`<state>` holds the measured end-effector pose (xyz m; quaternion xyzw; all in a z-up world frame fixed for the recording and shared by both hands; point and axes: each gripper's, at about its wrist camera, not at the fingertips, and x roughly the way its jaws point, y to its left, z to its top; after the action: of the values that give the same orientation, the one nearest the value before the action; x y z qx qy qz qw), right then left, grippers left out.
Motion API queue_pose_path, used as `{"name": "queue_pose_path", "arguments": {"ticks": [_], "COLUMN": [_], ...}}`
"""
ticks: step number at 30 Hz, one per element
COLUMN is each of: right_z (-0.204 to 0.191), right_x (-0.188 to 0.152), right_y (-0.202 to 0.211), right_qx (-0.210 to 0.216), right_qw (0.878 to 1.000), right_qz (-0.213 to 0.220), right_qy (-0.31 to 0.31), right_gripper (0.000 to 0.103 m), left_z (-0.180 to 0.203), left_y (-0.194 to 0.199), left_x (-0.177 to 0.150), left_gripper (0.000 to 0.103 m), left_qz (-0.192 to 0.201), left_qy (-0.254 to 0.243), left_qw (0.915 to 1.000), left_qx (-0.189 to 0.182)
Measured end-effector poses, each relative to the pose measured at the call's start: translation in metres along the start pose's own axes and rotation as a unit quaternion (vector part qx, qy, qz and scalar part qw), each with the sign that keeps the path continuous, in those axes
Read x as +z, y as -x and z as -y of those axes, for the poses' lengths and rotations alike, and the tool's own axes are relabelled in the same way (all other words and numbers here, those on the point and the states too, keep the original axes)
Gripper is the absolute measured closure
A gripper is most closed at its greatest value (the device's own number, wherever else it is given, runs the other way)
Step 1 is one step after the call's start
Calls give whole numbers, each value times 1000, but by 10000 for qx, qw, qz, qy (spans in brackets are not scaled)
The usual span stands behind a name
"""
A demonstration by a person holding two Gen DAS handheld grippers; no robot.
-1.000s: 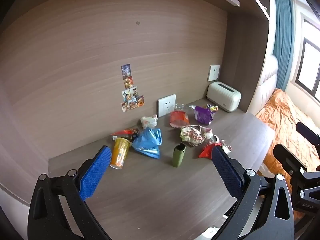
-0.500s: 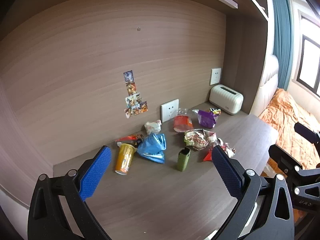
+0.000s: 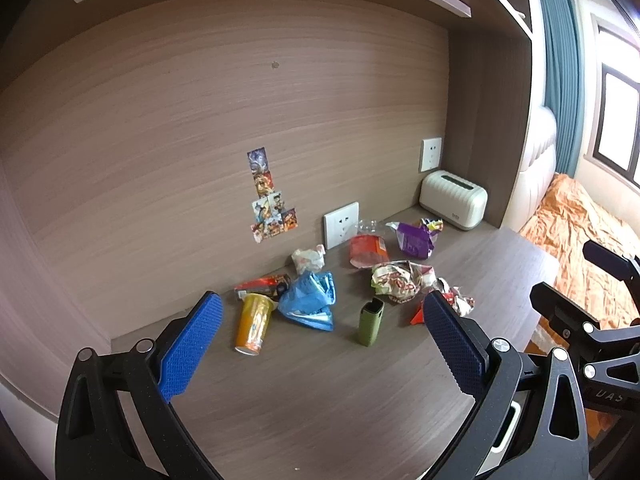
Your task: Collect trash
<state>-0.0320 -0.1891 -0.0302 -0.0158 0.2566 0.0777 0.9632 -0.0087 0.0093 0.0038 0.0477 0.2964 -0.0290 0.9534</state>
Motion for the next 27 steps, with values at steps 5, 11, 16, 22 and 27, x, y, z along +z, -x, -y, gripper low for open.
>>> {"name": "queue_pose_path", "arguments": {"ticks": [5,11,16,22,27], "right_z": [0,0,-1,-3,-2], "right_x": [2,4,4,5,6], "right_y": [0,-3,-3,-3,-4], "right_qx": [0,12,11,-3,29], "right_qw": [10000,10000,10000,10000,10000], "right_qz": [1,-11,3,83,45], "right_qy": [6,-6,1,5,-40], "right_gripper": [4,4,4,4,4], "left_z": [-1,-1,-2,-5,-5], "left_y": [0,-1,-2,-3,-3], "left_x": [1,4,7,7,8], "left_gripper": [5,5,5,5,5], "left_qz": [9,27,25,22,23], "left_qy": [12,-2,18,48,31], "left_qw": [10000,10000,10000,10000,10000], "left_qx": [-11,-17,-33,-29,-35]}}
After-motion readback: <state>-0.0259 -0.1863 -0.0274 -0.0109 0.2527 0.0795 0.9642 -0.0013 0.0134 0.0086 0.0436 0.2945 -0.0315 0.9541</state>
